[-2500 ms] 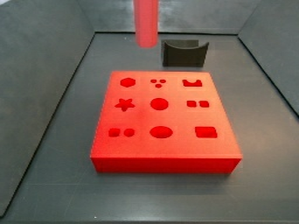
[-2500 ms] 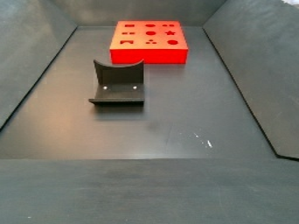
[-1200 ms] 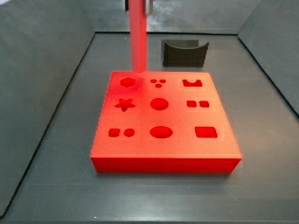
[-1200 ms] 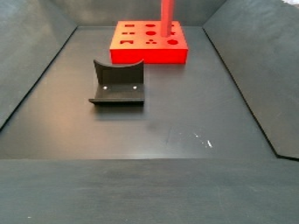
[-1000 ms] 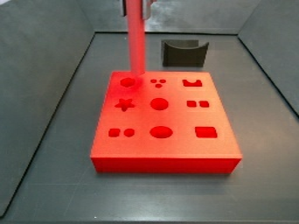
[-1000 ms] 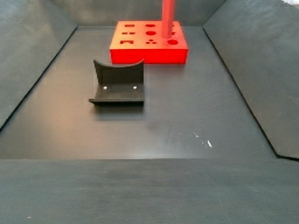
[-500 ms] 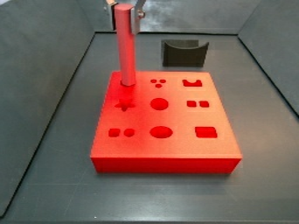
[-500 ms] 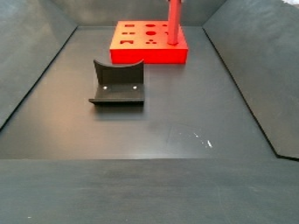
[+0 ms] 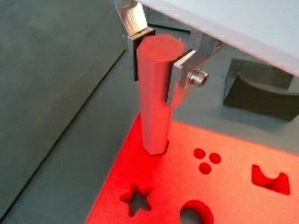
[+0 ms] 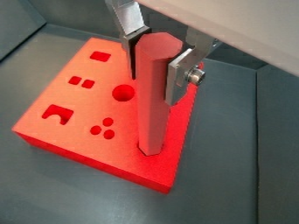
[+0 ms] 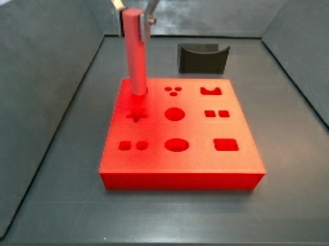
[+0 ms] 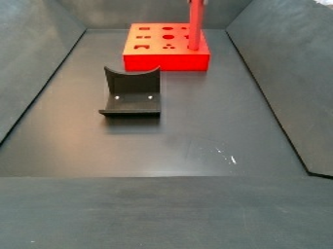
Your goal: Insert the hexagon object.
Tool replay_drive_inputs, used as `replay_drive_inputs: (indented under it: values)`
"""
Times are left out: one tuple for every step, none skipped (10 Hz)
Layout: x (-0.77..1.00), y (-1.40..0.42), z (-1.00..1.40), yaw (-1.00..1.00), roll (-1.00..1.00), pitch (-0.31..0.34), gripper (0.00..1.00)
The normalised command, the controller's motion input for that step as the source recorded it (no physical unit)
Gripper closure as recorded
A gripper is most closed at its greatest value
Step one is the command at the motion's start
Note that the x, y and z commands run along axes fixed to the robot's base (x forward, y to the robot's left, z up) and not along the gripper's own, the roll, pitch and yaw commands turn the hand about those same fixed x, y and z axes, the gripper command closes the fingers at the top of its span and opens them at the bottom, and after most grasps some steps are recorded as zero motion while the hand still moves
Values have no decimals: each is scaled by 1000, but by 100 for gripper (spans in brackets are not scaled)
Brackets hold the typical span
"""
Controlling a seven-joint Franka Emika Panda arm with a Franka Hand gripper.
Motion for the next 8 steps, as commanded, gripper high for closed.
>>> replay_drive_inputs:
  values:
    - [389,9,-246,0,-13,0,100]
    - [189,0,-334,0,0,0,100]
    - [23,17,-571,-60,67,-10,100]
    - [0,0,-529,-43,224,0,100]
    - [37,0,-591,-77,229,0,100]
    - [0,0,-780,-66,0,-134,100]
    - [6,111,-846,-71,-69,-143,100]
    - [40,111,-900,-77,-66,-103,100]
